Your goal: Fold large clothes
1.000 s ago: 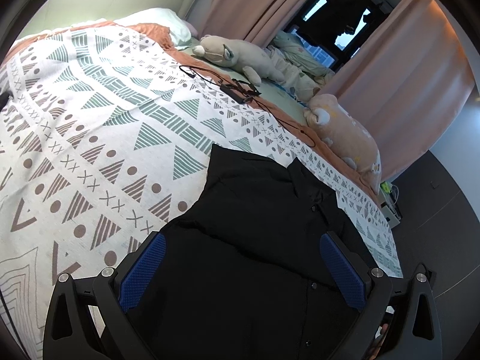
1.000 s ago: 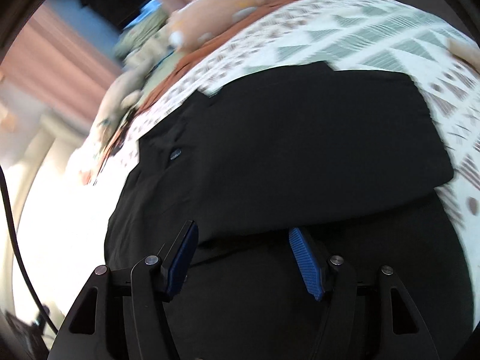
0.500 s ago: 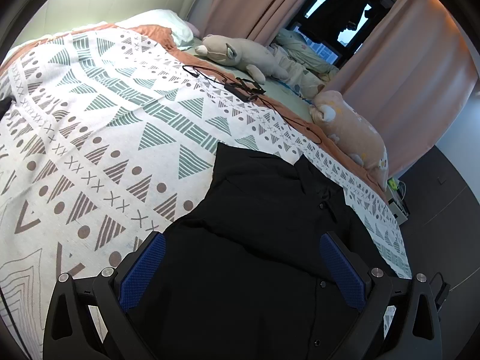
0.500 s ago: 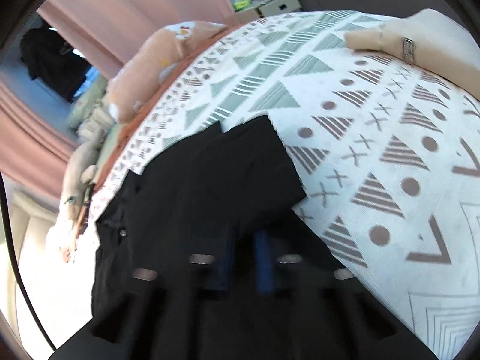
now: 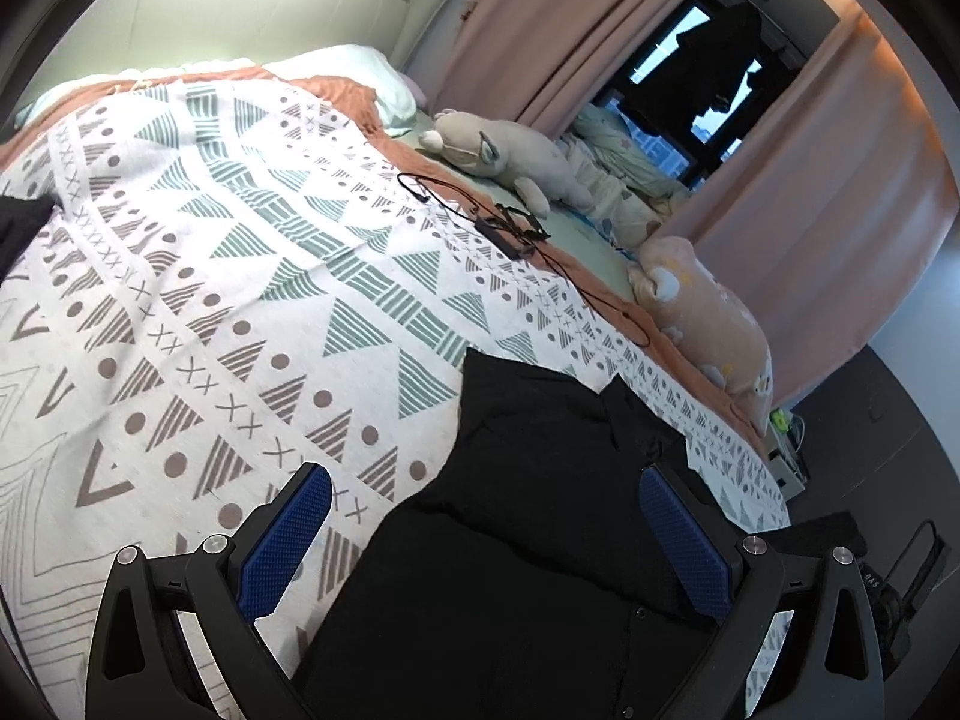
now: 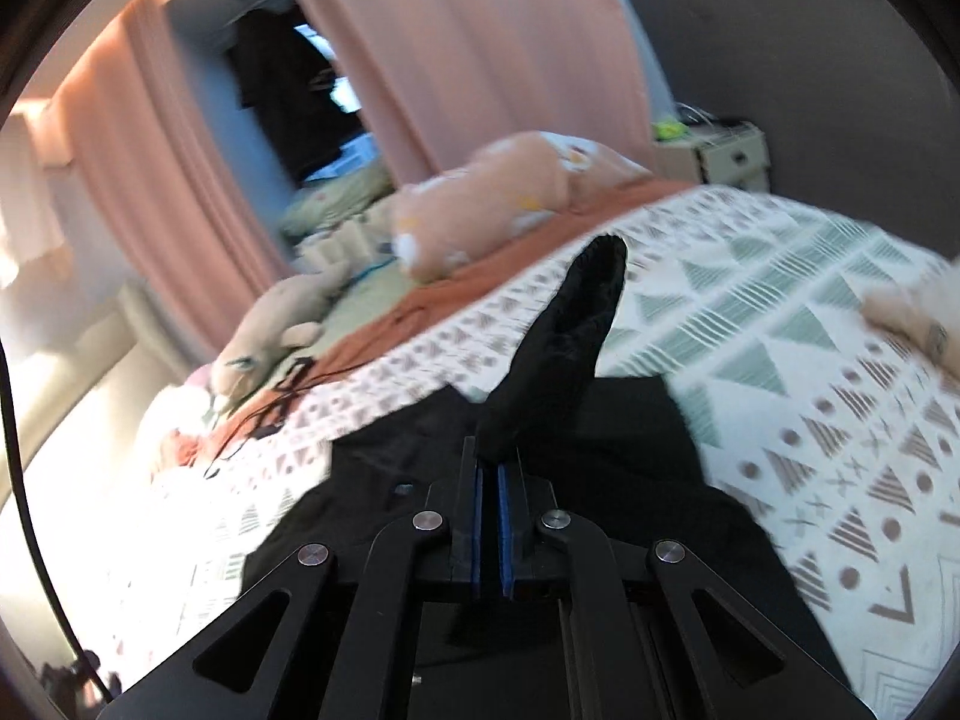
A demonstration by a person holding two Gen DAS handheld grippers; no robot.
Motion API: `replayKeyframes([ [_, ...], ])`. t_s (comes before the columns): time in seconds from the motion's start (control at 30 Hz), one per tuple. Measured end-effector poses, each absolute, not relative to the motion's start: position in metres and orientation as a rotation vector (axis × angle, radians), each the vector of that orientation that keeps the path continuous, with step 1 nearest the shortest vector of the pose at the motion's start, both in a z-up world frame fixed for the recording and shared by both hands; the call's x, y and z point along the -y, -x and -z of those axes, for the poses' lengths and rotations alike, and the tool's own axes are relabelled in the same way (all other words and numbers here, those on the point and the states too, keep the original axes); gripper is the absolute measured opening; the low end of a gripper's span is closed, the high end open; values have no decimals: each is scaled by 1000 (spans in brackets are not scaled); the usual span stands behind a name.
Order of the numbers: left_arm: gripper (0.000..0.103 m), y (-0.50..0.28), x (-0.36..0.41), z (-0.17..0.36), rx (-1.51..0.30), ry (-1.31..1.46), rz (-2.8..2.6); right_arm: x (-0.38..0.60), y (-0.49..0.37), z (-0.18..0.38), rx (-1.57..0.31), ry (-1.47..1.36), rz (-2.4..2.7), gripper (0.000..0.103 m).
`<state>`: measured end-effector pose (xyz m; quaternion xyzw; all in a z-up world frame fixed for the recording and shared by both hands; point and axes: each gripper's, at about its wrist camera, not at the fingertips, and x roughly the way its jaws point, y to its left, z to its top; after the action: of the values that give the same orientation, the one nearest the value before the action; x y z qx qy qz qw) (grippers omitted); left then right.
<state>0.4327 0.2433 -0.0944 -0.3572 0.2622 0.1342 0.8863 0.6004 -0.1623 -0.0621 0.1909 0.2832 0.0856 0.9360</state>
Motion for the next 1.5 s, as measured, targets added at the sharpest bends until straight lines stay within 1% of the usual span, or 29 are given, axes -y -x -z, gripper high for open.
replayKeyframes([
  [0.23, 102, -424, -267, 100, -534, 846, -283, 75, -596, 53, -586, -288, -311, 5],
  [0.33, 102, -418, -274, 100, -523, 866, -292, 39, -599, 66, -639, -293, -394, 5],
  [0.4, 102, -415, -281, 100, -515, 880, -303, 6, -601, 80, -702, -231, -462, 7],
  [0.47, 102, -411, -287, 100, -507, 893, -314, -24, -603, 97, -806, -150, -500, 31],
  [0.5, 102, -410, -290, 100, -504, 898, -319, -32, -603, 105, -846, -142, -521, 59],
  [0.53, 102, -408, -292, 100, -500, 904, -326, -36, -601, 112, -859, -154, -537, 70],
  [0.77, 102, -410, -287, 100, -503, 905, -332, -14, -591, 127, -863, -135, -480, 71],
  [0.93, 102, -414, -266, 86, -491, 889, -285, 33, -586, 123, -843, -153, -390, 71],
  [1.07, 102, -423, -237, 77, -546, 801, -244, 69, -584, 123, -873, -187, -275, 71],
  [1.17, 102, -421, -217, 68, -565, 727, -228, 96, -570, 112, -844, -246, -254, 71],
  [1.33, 103, -402, -189, 45, -536, 625, -185, 129, -542, 103, -807, -252, -215, 71],
  [1.5, 102, -389, -172, 42, -539, 526, -162, 169, -516, 105, -821, -330, -193, 71],
])
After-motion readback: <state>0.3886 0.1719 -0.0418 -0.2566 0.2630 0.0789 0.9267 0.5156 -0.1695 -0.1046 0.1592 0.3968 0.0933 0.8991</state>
